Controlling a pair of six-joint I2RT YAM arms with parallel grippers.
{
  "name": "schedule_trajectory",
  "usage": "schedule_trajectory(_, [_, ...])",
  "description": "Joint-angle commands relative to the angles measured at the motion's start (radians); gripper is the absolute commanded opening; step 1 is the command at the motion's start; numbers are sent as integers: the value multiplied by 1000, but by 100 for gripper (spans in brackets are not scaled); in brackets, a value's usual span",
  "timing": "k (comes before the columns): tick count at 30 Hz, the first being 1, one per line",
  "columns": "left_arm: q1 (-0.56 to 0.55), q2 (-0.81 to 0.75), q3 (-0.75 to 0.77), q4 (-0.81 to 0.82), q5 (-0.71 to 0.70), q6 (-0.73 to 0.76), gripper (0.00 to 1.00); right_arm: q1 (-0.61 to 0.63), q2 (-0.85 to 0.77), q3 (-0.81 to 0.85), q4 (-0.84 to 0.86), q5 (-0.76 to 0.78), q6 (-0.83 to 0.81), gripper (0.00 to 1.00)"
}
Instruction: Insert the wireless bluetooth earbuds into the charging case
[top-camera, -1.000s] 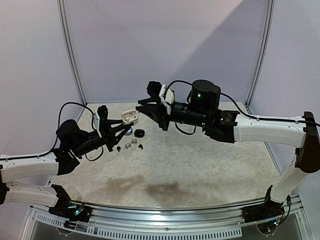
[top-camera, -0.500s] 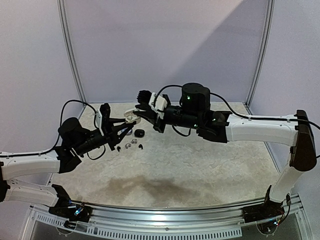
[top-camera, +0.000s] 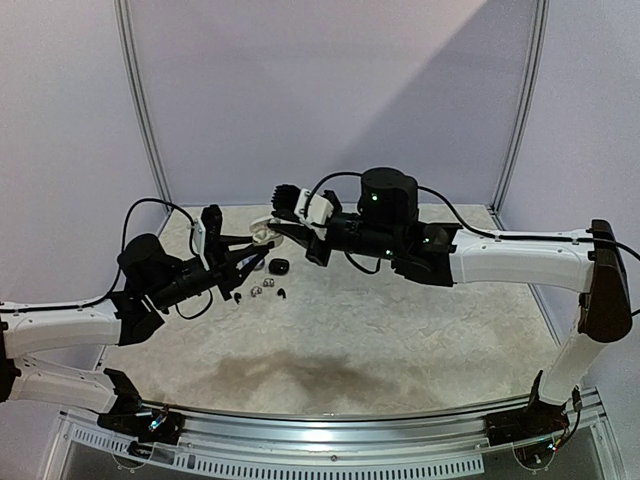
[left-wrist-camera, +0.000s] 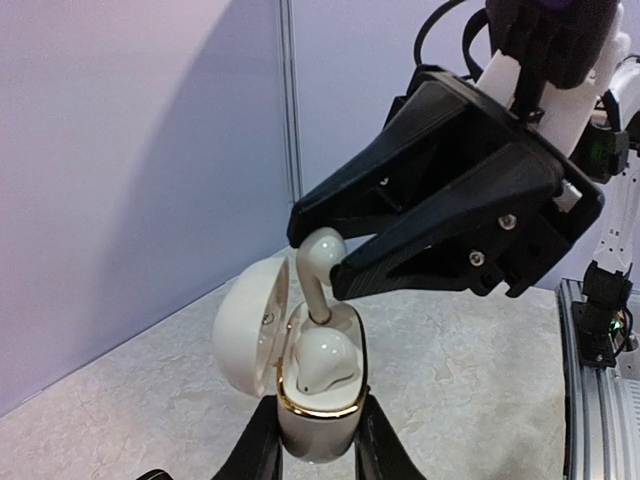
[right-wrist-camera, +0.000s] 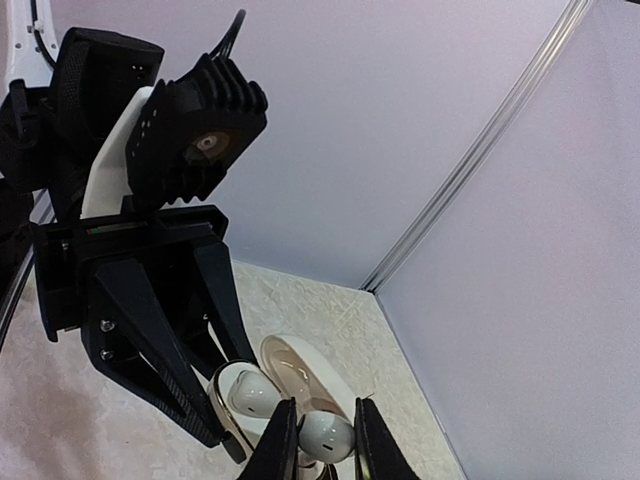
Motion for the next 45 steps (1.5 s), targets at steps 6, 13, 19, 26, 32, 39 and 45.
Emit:
schedule_trajectory(6, [-17, -12, 14, 33, -15, -12, 0, 8, 21, 15, -33, 63, -57, 0])
schedule_trajectory(13, [-17, -17, 11, 35, -14, -12, 0, 25, 34, 18, -51, 59, -122, 4])
schedule_trajectory(19, [-17, -21, 7, 36, -11, -12, 0, 26, 37, 27, -67, 57, -113, 27])
schedule_trajectory(26, [-17, -26, 2, 35, -5, -13, 0, 25, 46, 53, -82, 62, -94, 26])
schedule_trajectory(32, [-17, -33, -1, 32, -19, -16, 0, 23, 56, 65, -113, 78, -91, 27])
schedule_trajectory(39, [-17, -36, -2, 21, -38, -37, 0, 25, 55, 75, -123, 69, -87, 30])
schedule_trajectory(45, [-17, -37, -3, 15, -22, -55, 0, 25, 69, 112, -157, 73, -66, 33])
